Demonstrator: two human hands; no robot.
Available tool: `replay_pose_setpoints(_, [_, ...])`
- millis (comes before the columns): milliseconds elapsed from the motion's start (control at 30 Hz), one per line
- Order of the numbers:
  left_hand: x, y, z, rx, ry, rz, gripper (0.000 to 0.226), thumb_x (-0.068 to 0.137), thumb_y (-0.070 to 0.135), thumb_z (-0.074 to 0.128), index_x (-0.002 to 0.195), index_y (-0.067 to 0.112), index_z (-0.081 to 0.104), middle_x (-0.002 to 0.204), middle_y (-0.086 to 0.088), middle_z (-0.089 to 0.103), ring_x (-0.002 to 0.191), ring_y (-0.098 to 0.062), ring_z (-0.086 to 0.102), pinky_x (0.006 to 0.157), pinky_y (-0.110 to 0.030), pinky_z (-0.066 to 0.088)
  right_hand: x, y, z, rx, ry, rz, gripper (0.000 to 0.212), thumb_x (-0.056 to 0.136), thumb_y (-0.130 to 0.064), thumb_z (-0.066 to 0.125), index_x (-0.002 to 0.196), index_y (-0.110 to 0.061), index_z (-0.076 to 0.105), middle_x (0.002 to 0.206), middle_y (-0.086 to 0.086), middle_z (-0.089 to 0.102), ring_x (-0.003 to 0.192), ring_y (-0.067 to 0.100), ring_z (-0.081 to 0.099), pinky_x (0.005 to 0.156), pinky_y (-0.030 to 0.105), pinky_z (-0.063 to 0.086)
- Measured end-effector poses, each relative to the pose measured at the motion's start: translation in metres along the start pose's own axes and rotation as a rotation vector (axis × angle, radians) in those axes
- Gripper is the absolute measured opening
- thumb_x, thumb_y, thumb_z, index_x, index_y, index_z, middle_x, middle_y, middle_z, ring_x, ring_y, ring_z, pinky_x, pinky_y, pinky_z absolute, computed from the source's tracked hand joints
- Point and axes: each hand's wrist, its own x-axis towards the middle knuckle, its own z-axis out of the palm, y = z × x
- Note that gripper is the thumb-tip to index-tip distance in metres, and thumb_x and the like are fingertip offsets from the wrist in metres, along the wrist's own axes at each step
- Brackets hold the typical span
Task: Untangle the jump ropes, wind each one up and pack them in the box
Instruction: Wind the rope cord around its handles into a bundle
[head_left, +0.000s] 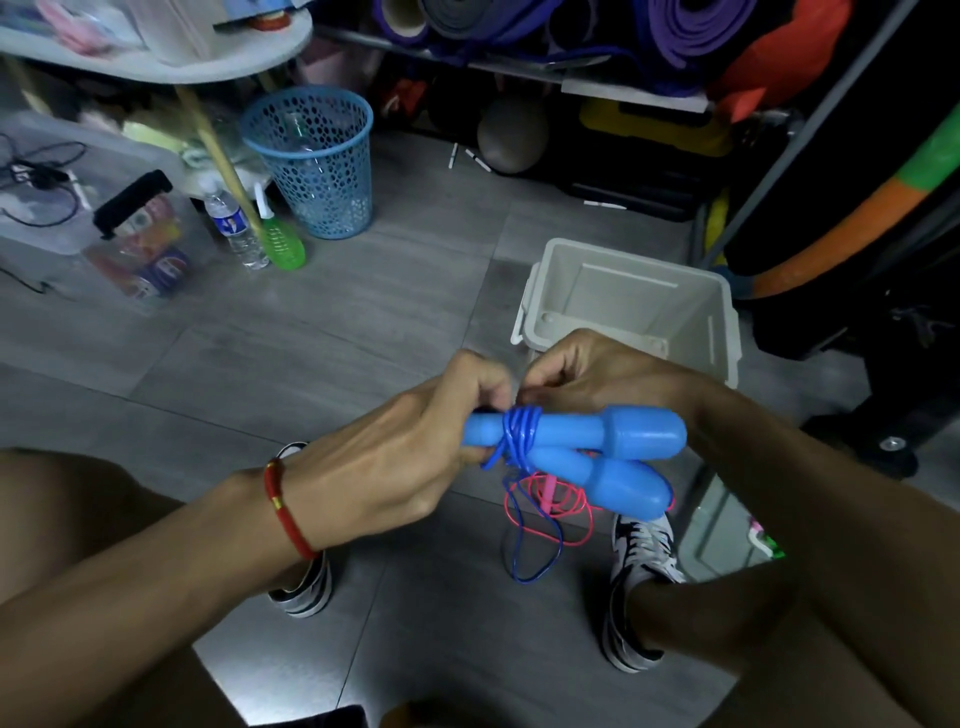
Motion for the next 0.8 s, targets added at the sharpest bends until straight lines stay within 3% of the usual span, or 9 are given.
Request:
replay_pose_setpoints(67, [0.000,-0.005,-0.001,-0.055,0.067,-0.035,0.061,0.089,-0.002,0.061,0.134,0.027,0.033,0.102,0.015,0.060,0.084,-0.003,0.058,0.078,-0.013,0.045,-0.004,0.009,0.003,0.048,0.082,0.166,0.041,0.100,-0.003,0.055,0.063,-0.007,0.072,0.050,-0.011,0.061,0.047,-0.004,0.057,0.052,0.011,0.045])
replay_pose_setpoints(100, [0.001,-0.012,-0.001,-0.067,0.110,-0.063,0.059,0.090,0.003,0.061,0.139,0.026,0.038,0.107,0.015,0.062,0.090,-0.001,0.060,0.082,-0.014,0.045,-0.008,0.010,0.006,0.056,0.108,0.205,0.032,0.102,-0.003,0.052,0.076,-0.004,0.071,0.055,-0.015,0.062,0.050,-0.008,0.059,0.056,0.009,0.046])
replay_pose_setpoints(133, [0.003,-0.020,0.000,-0.089,0.162,-0.106,0.052,0.091,0.010,0.062,0.138,0.026,0.045,0.110,0.013,0.065,0.095,-0.003,0.061,0.087,-0.018,0.047,-0.008,0.012,0.009,0.053,0.103,0.160,0.021,0.102,-0.010,0.054,0.094,-0.002,0.071,0.065,-0.015,0.062,0.055,-0.006,0.060,0.060,0.010,0.046])
replay_pose_setpoints(200, [0.006,-0.043,0.000,-0.202,0.253,-0.245,0.037,0.090,0.020,0.062,0.126,0.028,0.057,0.107,0.010,0.068,0.097,-0.008,0.063,0.089,-0.031,0.050,-0.008,0.008,0.022,-0.020,0.063,0.031,0.032,0.101,-0.038,0.053,0.107,-0.014,0.073,0.066,-0.010,0.048,0.059,0.007,0.047,0.064,0.024,0.043])
replay_pose_setpoints(267, [0.008,-0.064,0.002,-0.269,0.286,-0.351,0.031,0.087,0.020,0.062,0.118,0.027,0.061,0.098,0.009,0.068,0.088,-0.007,0.060,0.081,-0.033,0.049,-0.007,0.003,0.033,-0.049,0.051,0.026,0.036,0.104,-0.043,0.046,0.104,-0.021,0.075,0.060,-0.013,0.039,0.058,0.009,0.038,0.064,0.027,0.039])
replay_pose_setpoints(367, [0.006,-0.084,0.016,-0.264,0.279,-0.470,0.029,0.085,0.020,0.060,0.109,0.035,0.061,0.087,0.012,0.067,0.076,-0.004,0.056,0.072,-0.030,0.046,-0.008,-0.001,0.049,-0.118,0.114,-0.018,0.033,0.106,-0.025,0.048,0.091,-0.010,0.073,0.046,-0.016,0.040,0.046,0.002,0.039,0.054,0.014,0.031])
replay_pose_setpoints(500, [0.006,-0.090,0.031,-0.125,0.256,-0.559,0.029,0.088,0.014,0.062,0.108,0.035,0.062,0.086,0.000,0.068,0.080,-0.020,0.062,0.078,-0.037,0.051,-0.007,-0.008,0.070,-0.166,0.262,0.038,0.035,0.105,-0.024,0.049,0.078,-0.013,0.070,0.041,-0.017,0.045,0.043,0.002,0.044,0.052,0.015,0.030])
replay_pose_setpoints(667, [0.015,-0.088,0.033,-0.022,0.286,-0.544,0.034,0.092,0.005,0.060,0.119,0.024,0.062,0.086,-0.003,0.066,0.076,-0.021,0.059,0.062,-0.006,0.039,-0.009,-0.020,0.077,0.031,0.482,0.166,0.033,0.101,-0.021,0.052,0.081,-0.013,0.077,0.036,-0.016,0.044,0.036,0.002,0.040,0.047,0.016,0.028])
replay_pose_setpoints(800, [0.024,-0.081,0.036,-0.001,0.311,-0.537,0.032,0.093,0.005,0.058,0.122,0.018,0.061,0.084,-0.003,0.064,0.075,-0.023,0.057,0.061,-0.016,0.037,-0.012,-0.030,0.078,0.003,0.503,0.181,0.033,0.102,-0.015,0.049,0.087,-0.007,0.077,0.034,-0.027,0.041,0.038,-0.006,0.047,0.046,0.011,0.032])
